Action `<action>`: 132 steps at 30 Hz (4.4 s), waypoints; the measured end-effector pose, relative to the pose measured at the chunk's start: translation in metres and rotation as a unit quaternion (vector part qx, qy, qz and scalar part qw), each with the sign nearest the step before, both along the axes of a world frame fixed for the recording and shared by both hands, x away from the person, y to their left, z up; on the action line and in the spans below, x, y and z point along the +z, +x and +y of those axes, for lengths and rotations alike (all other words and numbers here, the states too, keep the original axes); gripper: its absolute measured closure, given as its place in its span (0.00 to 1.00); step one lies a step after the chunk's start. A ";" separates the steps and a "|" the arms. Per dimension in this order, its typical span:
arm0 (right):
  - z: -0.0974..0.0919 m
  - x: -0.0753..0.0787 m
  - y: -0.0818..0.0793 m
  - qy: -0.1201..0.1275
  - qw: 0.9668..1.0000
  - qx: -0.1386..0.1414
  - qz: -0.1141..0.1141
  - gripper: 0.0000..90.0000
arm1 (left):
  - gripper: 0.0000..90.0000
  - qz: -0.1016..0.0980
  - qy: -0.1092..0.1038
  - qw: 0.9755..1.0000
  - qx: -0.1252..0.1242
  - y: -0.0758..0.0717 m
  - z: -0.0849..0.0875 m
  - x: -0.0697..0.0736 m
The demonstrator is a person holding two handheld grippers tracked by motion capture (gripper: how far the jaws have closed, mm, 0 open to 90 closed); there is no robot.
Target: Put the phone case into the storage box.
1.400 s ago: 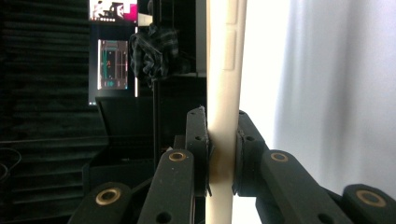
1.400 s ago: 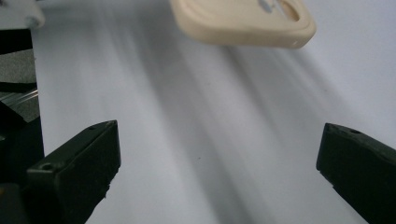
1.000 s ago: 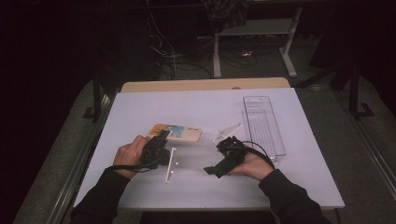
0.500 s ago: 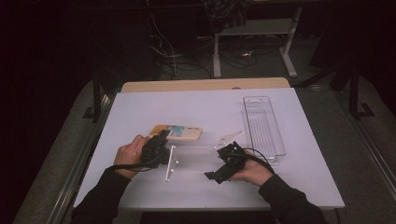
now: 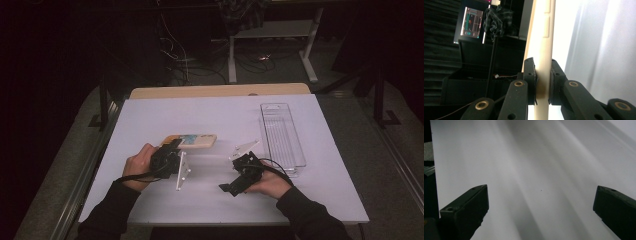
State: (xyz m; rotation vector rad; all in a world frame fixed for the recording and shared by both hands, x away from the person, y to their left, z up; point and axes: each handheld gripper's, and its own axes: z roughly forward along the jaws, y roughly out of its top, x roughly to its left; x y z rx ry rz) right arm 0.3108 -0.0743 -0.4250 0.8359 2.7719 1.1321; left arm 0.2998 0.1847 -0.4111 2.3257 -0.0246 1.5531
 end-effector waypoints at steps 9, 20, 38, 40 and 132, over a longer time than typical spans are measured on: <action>0.000 -0.001 0.000 0.001 1.000 -0.002 0.000 0.00 | 0.89 0.025 -0.028 0.999 0.006 0.002 0.001 0.004; -0.002 0.000 0.002 0.002 1.000 -0.005 0.011 0.00 | 0.89 0.059 -0.055 0.997 0.021 0.006 0.003 0.007; -0.001 0.000 0.001 0.002 1.000 -0.001 0.006 0.00 | 0.89 0.112 -0.114 0.986 0.043 0.012 0.010 0.018; -0.001 0.000 0.002 0.003 1.000 -0.001 0.005 0.00 | 0.89 0.119 -0.125 0.984 0.045 0.013 0.011 0.018; -0.005 0.009 0.007 0.009 1.000 -0.019 0.012 0.00 | 0.89 0.326 -0.439 0.824 0.146 0.021 0.031 0.032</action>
